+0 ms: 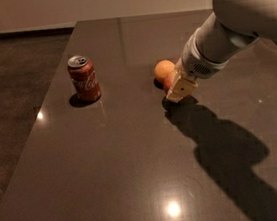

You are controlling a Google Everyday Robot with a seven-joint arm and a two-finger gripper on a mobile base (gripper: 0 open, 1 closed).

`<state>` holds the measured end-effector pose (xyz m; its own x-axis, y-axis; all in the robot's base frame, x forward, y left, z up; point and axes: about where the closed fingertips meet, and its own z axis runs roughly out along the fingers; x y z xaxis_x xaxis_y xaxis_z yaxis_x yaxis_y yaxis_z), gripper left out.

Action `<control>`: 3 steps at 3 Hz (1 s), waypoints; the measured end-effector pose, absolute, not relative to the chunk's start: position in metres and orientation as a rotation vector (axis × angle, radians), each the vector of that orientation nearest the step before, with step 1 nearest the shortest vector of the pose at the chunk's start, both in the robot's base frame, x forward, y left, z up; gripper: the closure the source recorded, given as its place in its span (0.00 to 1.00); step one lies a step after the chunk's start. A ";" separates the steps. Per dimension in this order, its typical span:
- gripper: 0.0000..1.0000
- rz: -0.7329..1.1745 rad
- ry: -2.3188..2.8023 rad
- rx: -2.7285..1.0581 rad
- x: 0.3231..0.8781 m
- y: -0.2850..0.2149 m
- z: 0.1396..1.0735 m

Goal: Move apple near orange

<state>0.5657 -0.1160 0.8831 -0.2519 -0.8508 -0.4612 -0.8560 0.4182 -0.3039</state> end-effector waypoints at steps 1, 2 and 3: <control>0.63 0.019 2.136 -1.412 0.569 -0.123 0.876; 0.39 0.052 2.153 -1.389 0.574 -0.126 0.869; 0.17 0.077 2.154 -1.378 0.577 -0.126 0.866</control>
Offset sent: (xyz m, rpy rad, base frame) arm 0.0152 -0.0147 -0.0231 0.0646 0.0531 -0.0570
